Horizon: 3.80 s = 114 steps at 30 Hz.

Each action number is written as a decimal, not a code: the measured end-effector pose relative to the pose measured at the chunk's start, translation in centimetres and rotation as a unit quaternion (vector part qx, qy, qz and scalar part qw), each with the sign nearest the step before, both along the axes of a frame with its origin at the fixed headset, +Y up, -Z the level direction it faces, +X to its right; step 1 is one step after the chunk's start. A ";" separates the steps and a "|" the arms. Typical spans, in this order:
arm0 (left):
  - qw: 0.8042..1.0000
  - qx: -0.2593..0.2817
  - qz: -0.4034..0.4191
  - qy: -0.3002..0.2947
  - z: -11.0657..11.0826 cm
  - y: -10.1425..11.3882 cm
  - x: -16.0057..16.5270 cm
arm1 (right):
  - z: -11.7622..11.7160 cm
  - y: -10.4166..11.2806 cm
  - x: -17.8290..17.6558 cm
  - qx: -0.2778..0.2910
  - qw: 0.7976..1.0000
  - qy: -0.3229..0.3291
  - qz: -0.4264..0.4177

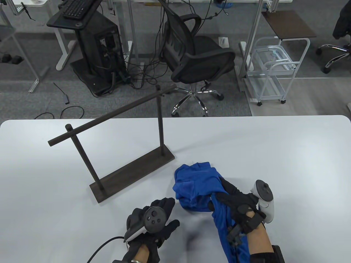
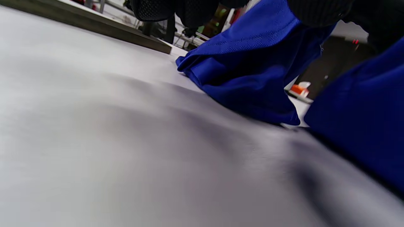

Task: Hang t-shirt on desktop hanging rack

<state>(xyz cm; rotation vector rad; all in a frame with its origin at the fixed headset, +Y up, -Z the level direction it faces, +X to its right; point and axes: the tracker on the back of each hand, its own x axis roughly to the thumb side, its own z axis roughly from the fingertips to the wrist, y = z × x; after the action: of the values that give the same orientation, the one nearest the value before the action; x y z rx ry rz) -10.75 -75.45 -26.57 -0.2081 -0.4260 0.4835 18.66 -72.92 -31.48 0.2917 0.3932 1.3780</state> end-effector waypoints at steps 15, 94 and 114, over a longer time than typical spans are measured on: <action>0.917 -0.083 0.385 -0.064 0.0 3.6 1.4 | 1.9 4.8 -4.3 0.128 0.991 0.006 -0.048; 0.911 -0.111 0.388 -0.082 -5.4 19.1 1.2 | 1.8 1.5 -0.9 0.180 0.913 -0.054 0.363; 0.970 0.039 0.238 0.023 -4.0 34.8 -4.0 | 1.4 0.8 0.2 0.157 0.920 -0.064 0.353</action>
<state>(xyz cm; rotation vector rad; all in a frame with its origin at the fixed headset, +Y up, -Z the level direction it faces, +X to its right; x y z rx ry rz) -14.77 -40.67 -30.55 -0.0150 -0.4493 0.9390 18.84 -72.16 -30.06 0.3350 0.1623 2.1678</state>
